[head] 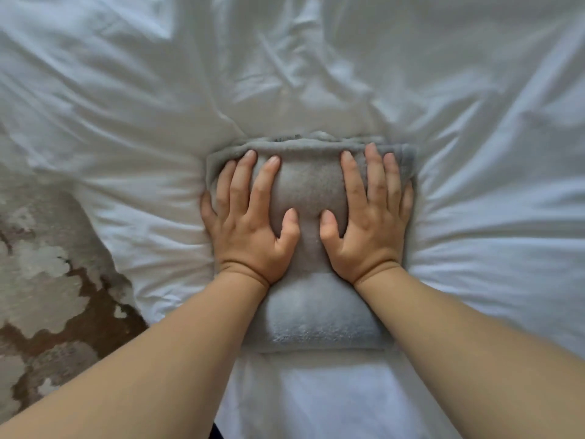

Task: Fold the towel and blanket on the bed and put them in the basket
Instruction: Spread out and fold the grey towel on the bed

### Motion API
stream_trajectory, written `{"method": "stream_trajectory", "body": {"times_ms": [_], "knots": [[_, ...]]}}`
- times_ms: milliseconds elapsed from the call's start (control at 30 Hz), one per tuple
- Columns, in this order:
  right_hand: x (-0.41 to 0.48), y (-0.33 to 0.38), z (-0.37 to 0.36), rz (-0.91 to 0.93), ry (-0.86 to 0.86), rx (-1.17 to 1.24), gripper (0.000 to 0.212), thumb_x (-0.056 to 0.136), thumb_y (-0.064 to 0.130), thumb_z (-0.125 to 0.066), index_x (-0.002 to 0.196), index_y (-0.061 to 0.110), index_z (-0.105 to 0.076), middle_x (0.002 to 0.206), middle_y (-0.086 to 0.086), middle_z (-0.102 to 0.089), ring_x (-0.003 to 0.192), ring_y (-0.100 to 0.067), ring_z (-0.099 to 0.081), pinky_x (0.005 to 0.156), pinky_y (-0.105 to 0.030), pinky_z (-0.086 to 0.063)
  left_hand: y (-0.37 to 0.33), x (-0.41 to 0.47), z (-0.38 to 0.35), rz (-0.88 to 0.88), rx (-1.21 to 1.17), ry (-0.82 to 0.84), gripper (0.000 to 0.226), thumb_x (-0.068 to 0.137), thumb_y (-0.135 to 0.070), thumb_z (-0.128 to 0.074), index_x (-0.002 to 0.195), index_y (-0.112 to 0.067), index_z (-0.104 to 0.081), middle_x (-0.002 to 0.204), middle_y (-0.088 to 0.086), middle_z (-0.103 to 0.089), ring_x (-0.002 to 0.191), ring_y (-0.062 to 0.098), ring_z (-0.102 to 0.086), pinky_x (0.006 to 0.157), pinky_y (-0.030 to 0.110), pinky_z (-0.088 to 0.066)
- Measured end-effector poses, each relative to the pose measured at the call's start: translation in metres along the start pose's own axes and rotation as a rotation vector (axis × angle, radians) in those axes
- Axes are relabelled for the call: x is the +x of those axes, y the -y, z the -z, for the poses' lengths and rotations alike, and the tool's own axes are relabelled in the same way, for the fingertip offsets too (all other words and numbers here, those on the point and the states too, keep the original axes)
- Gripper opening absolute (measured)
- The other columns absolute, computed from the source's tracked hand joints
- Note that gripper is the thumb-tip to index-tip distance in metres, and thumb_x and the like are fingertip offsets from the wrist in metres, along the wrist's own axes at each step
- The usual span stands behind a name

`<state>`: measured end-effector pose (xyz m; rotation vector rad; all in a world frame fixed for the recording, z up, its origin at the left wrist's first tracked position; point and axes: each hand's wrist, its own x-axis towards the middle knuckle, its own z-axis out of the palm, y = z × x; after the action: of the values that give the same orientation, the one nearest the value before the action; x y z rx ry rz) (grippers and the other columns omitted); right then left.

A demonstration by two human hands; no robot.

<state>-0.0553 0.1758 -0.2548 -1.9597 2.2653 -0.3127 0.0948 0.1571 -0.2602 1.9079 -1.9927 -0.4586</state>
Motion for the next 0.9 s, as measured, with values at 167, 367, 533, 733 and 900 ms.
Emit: {"method": "stream_trajectory", "body": {"times_ms": [167,367,533,733,900], "knots": [[0.006,0.019,0.066,-0.069,0.341,0.035,0.072,0.088,0.058,-0.033,0.152,0.034,-0.012,0.163,0.0,-0.002,0.149,-0.022,0.003,0.117,-0.048,0.009,-0.025,0.009,0.071,0.068,0.093,0.459,0.066,0.091,-0.052,-0.031,0.152,-0.032,-0.016,0.161,-0.003,-0.01,0.147,0.016,-0.004,0.119,0.043,-0.008],[-0.037,0.031,0.152,-0.478,0.196,0.236,0.065,0.094,0.047,-0.034,0.153,0.027,-0.014,0.162,0.0,-0.001,0.149,-0.023,0.006,0.117,-0.043,0.01,-0.077,0.033,0.148,-0.172,0.3,0.543,0.061,0.095,-0.039,-0.04,0.15,-0.024,-0.021,0.158,0.007,-0.017,0.147,0.023,-0.009,0.118,0.047,0.002],[-0.072,0.041,0.162,-0.841,0.18,0.238,0.06,0.1,0.036,-0.033,0.154,0.022,-0.011,0.163,-0.003,0.003,0.149,-0.023,0.007,0.119,-0.042,0.004,-0.121,0.04,0.142,-0.767,0.299,0.599,0.059,0.094,-0.029,-0.039,0.15,-0.027,-0.022,0.161,0.002,-0.007,0.149,0.02,0.0,0.114,0.043,0.015],[-0.053,0.118,0.144,-1.258,-0.144,0.205,0.056,0.087,0.028,-0.051,0.14,0.012,-0.049,0.15,-0.017,-0.038,0.137,-0.036,-0.039,0.109,-0.053,-0.031,-0.131,0.068,0.097,-1.31,0.447,0.76,0.056,0.098,-0.038,-0.028,0.152,-0.029,-0.016,0.162,-0.001,0.001,0.148,0.017,0.008,0.114,0.044,0.017],[-0.048,0.131,0.092,-1.434,-0.107,0.192,0.06,0.092,0.043,-0.037,0.148,0.023,-0.032,0.158,-0.008,-0.023,0.146,-0.028,-0.021,0.115,-0.054,-0.021,-0.096,0.116,0.065,-1.355,0.35,0.864,0.061,0.092,-0.054,-0.014,0.15,-0.04,-0.001,0.16,-0.011,0.002,0.144,0.003,0.011,0.118,0.039,0.01]]}}
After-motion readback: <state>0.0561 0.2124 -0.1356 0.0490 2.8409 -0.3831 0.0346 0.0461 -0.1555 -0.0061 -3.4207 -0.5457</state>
